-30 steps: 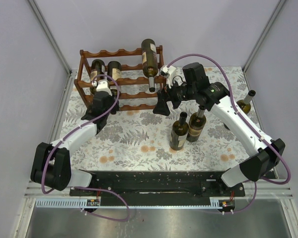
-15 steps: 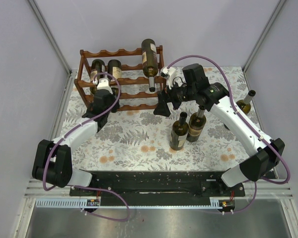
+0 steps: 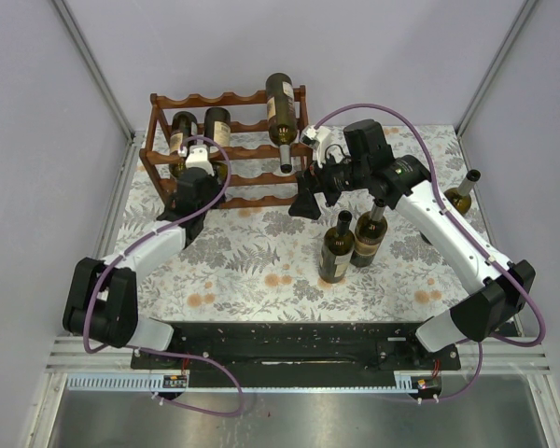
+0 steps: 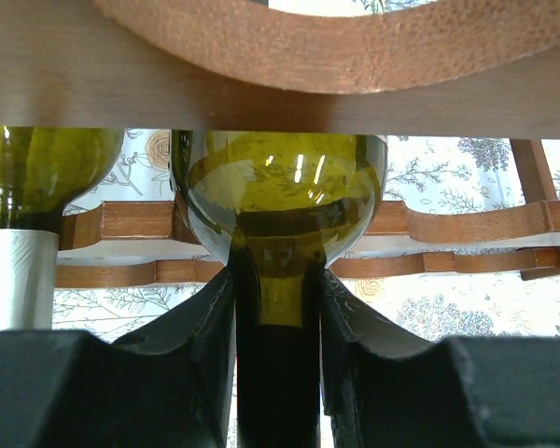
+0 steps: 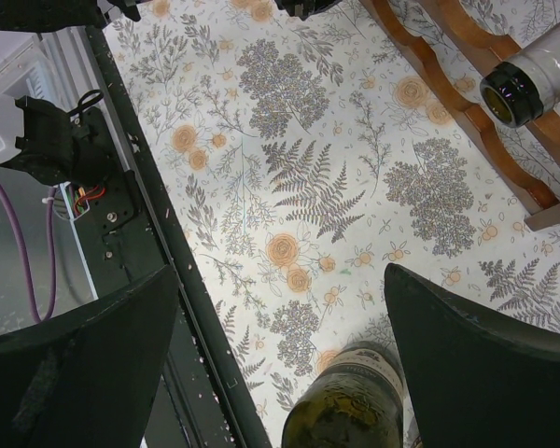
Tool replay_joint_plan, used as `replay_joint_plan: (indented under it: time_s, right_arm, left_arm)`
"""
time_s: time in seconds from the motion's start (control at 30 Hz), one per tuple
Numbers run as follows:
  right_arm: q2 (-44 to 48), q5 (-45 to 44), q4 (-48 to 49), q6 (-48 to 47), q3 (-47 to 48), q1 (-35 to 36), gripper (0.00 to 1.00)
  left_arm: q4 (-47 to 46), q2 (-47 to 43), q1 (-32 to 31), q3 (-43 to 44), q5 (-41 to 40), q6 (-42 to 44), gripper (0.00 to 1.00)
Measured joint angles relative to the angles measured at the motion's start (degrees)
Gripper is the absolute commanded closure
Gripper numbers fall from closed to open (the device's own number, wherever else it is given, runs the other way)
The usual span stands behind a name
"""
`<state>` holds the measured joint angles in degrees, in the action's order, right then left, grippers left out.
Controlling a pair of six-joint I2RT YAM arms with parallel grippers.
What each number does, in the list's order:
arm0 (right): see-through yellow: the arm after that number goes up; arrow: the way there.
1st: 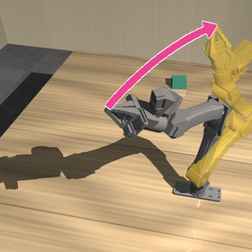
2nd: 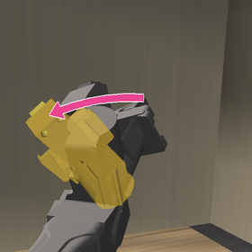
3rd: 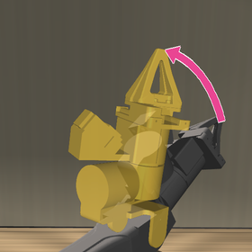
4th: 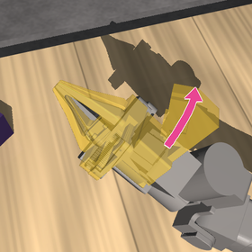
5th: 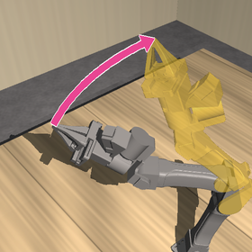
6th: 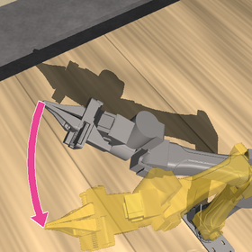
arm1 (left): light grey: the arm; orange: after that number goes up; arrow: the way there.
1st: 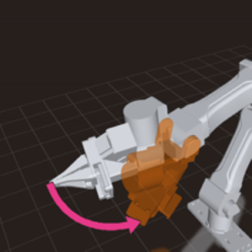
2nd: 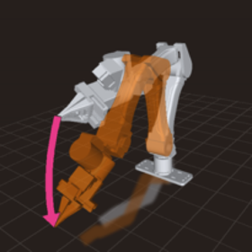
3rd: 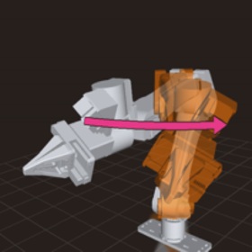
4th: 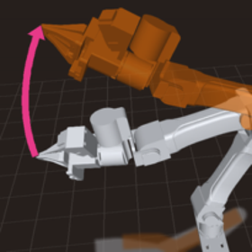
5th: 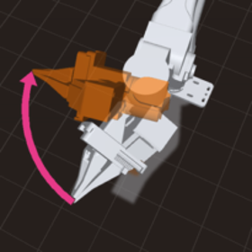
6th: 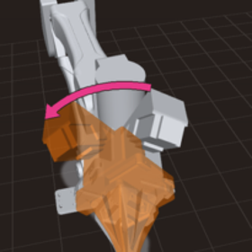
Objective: Put the wine bottle on the wine rack
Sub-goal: Place the wine bottle in the wine rack.
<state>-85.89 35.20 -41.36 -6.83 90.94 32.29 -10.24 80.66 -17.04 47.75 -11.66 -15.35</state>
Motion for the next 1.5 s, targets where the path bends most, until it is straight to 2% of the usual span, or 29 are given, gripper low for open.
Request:
replay_joint_plan:
  time_s: [0.5, 0.93, 1.37, 1.5]
  right_arm:
    - [0.00, 0.09, 0.02, -0.02, -0.04, -0.04, 0.01]
    - [0.66, 0.48, -0.04, -0.63, -1.55, -0.07, 0.01]
    - [1.62, 0.52, -0.02, -0.87, -2.14, -0.11, 0.00]
    - [1.70, 0.55, 0.02, -0.87, -2.40, -0.11, 0.00]
  left_arm:
    - [-0.59, 2.47, -0.15, 1.16, -2.03, -0.81, 0.81]
    - [6.01, 4.61, -0.15, 6.23, -2.03, -3.10, 0.67]
    - [6.86, 4.98, -0.20, 7.80, -2.03, -1.40, 0.53]
    - [4.48, 5.09, -0.37, 8.81, -2.03, -0.46, 0.53]
